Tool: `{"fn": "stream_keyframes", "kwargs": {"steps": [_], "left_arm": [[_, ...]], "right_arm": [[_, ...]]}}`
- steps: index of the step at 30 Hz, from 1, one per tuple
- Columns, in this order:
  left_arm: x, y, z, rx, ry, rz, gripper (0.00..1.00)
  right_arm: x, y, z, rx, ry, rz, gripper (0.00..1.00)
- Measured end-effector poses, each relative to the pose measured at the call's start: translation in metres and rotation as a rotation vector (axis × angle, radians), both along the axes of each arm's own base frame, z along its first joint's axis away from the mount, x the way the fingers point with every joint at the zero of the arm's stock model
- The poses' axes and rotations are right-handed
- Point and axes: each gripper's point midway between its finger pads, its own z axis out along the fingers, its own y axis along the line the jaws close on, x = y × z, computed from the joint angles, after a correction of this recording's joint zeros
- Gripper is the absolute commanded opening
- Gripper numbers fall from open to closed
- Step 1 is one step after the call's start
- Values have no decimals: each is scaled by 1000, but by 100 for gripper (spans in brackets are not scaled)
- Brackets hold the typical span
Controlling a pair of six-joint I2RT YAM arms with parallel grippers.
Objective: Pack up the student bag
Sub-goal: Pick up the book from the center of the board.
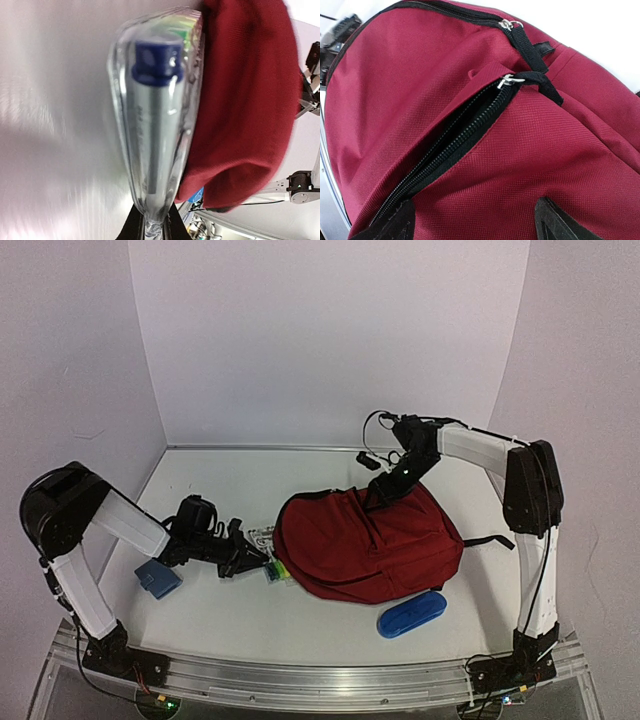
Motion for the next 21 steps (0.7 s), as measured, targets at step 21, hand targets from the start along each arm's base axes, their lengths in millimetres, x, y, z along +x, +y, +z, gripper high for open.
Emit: {"fn": "stream_keyframes", "kwargs": {"steps": [21], "left_arm": [[12,80,112,369,-179,209,0]], "right_arm": [[-29,5,25,-105,1,-103,72]]}}
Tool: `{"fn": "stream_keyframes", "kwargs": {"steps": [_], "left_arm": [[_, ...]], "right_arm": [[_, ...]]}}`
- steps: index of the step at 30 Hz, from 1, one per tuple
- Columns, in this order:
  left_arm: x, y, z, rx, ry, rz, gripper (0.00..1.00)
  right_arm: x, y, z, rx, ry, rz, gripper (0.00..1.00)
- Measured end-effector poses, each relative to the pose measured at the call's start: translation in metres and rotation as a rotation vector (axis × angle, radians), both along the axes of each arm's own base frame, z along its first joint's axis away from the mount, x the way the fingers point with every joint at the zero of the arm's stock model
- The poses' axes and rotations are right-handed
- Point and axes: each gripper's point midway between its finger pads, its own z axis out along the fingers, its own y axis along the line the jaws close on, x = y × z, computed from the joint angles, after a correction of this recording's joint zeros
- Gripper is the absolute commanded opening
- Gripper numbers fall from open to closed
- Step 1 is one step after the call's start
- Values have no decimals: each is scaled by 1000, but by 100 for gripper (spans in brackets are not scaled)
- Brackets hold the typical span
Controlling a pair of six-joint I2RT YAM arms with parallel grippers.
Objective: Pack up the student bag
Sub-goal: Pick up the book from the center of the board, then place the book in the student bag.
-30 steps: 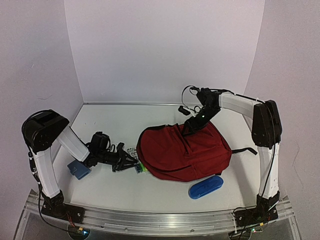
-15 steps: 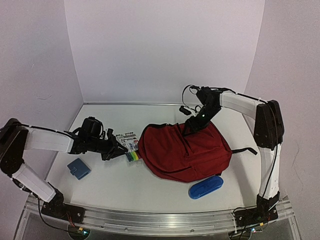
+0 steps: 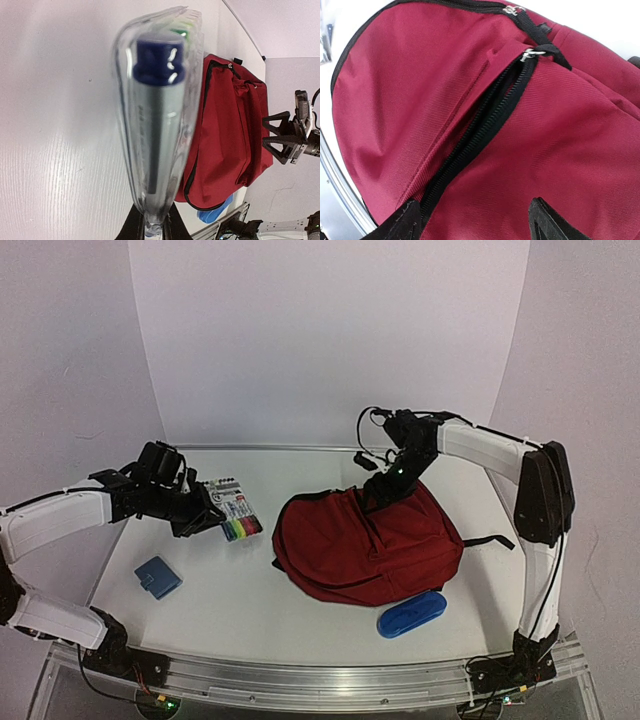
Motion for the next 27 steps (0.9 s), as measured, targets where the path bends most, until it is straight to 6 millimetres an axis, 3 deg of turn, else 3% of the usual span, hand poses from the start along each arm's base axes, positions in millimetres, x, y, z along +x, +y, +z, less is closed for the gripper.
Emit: {"fn": "stream_keyframes", "kwargs": {"steps": [5,9,13,15,21,27], "left_arm": [[11,-6,33,-2,-55,-28,0],[25,-21,60,-38,-98,-76,0],[34,-37,65,-71,-89,-130,0],[38,-45,63,-84,-75,-155,0],[46,-75,57,-132,-29,-259,0],[46,-119,63,-249,-16,-406,0]], "right_arm": [[-4,4,-4,-53,-31,15,62],[-5,4,-8,-87,-43,19,38],[-5,1,-8,-101,-44,9,9],[-5,1,-6,-100,-39,-3,1],[-3,2,6,-91,-47,-9,0],[-4,-1,25,-69,-72,-17,0]]}}
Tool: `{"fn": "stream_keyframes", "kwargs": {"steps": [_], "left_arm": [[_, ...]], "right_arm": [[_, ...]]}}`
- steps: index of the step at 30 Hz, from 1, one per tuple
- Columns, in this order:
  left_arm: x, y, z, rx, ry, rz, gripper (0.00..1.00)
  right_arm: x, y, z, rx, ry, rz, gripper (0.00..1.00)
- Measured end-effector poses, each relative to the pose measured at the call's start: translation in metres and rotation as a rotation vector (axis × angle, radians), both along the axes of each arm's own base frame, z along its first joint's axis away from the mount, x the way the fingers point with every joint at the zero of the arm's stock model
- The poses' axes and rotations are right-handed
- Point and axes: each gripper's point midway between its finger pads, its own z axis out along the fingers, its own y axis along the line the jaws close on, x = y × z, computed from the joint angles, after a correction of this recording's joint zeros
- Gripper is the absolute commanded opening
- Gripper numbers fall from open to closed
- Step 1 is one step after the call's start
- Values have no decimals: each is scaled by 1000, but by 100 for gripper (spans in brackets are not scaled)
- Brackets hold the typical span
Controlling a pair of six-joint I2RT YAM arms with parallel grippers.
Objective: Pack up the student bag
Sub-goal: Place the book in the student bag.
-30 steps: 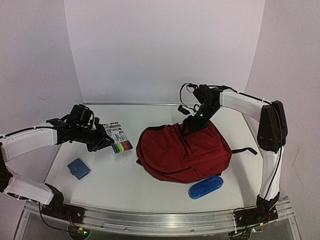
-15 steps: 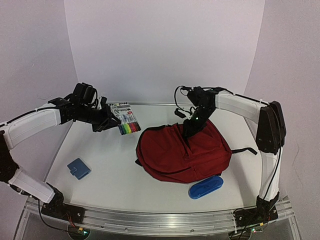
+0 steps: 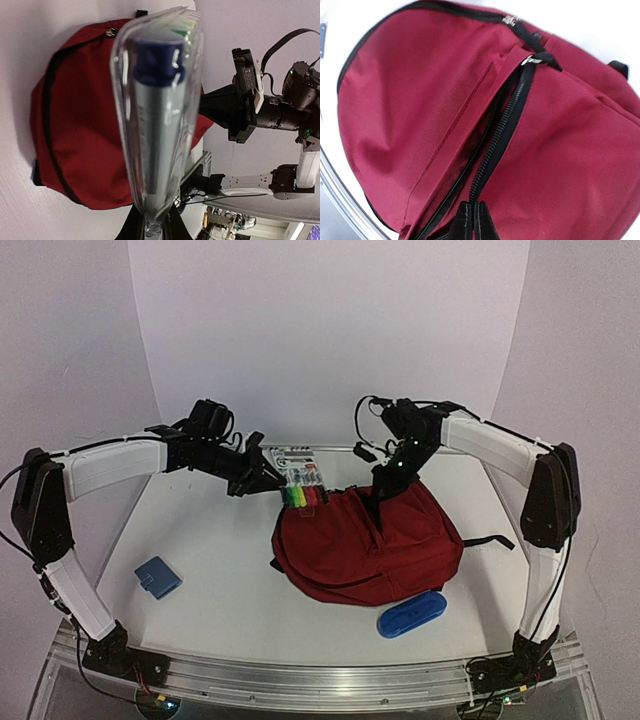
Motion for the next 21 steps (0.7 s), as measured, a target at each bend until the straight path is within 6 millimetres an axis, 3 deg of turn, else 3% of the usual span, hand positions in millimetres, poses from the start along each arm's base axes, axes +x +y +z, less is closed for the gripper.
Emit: {"fn": "stream_keyframes", "kwargs": {"steps": [5,10,15,21], "left_arm": [[-2,-40,3,-105,33,-139,0],[-6,-78,-12,-192,102,-269,0],[-23,-99,-35,-239,216,-361,0],[-39,-113,-34,-307,284,-443,0]], "right_arm": [[2,-8,18,21,-28,-19,0],[3,-17,22,27,-32,-38,0],[-1,-22,18,31,-31,-53,0],[-3,-24,24,60,-59,-66,0]]}}
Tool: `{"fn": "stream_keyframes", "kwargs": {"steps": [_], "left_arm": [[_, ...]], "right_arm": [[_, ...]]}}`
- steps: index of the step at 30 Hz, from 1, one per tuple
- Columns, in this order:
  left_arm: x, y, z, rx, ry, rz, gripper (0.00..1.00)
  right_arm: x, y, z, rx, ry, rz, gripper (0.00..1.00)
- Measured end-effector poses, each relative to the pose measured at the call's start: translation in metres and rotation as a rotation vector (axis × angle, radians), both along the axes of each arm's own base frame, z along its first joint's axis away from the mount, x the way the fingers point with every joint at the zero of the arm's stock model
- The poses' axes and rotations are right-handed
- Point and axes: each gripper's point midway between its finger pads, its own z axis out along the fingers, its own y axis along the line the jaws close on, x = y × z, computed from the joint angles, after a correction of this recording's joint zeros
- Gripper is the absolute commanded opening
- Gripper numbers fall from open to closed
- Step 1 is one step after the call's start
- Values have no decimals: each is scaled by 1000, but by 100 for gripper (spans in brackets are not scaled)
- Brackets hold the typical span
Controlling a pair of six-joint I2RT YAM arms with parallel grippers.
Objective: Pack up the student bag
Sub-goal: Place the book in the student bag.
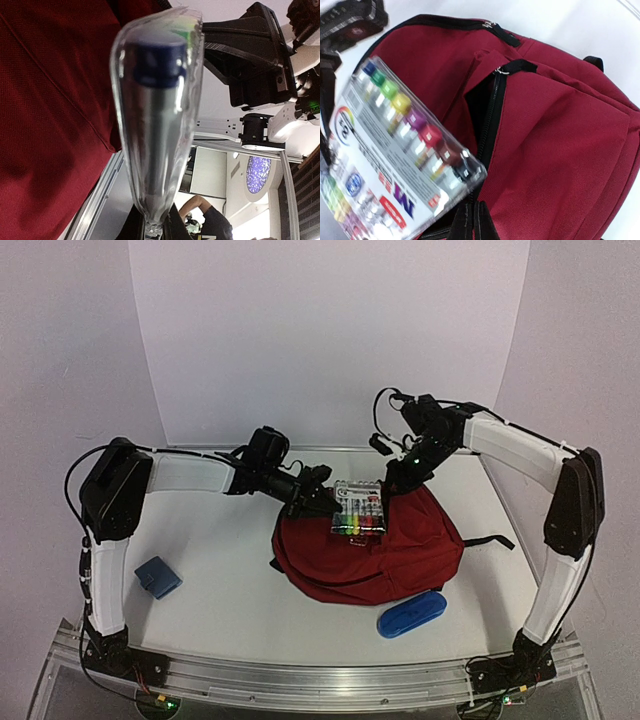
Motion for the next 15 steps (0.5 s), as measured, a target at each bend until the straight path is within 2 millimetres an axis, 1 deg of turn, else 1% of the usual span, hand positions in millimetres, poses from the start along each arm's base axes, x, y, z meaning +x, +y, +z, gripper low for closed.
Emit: {"fn": "stream_keyframes", "kwargs": {"steps": [3,7,11,13,15], "left_arm": [[-2,-3,-6,-13,42,-27,0],[1,-3,-22,2,106,-37,0],[-2,-1,-37,52,178,-38,0],[-1,-2,-41,69,197,-44,0],[5,-8,-39,72,203,-49,0]], "right_arm": [[-1,0,3,10,-11,-2,0],[1,0,6,19,-26,-1,0],[-2,2,14,43,-48,11,0],[-4,3,18,59,-52,22,0],[-8,5,19,74,-49,35,0]]}}
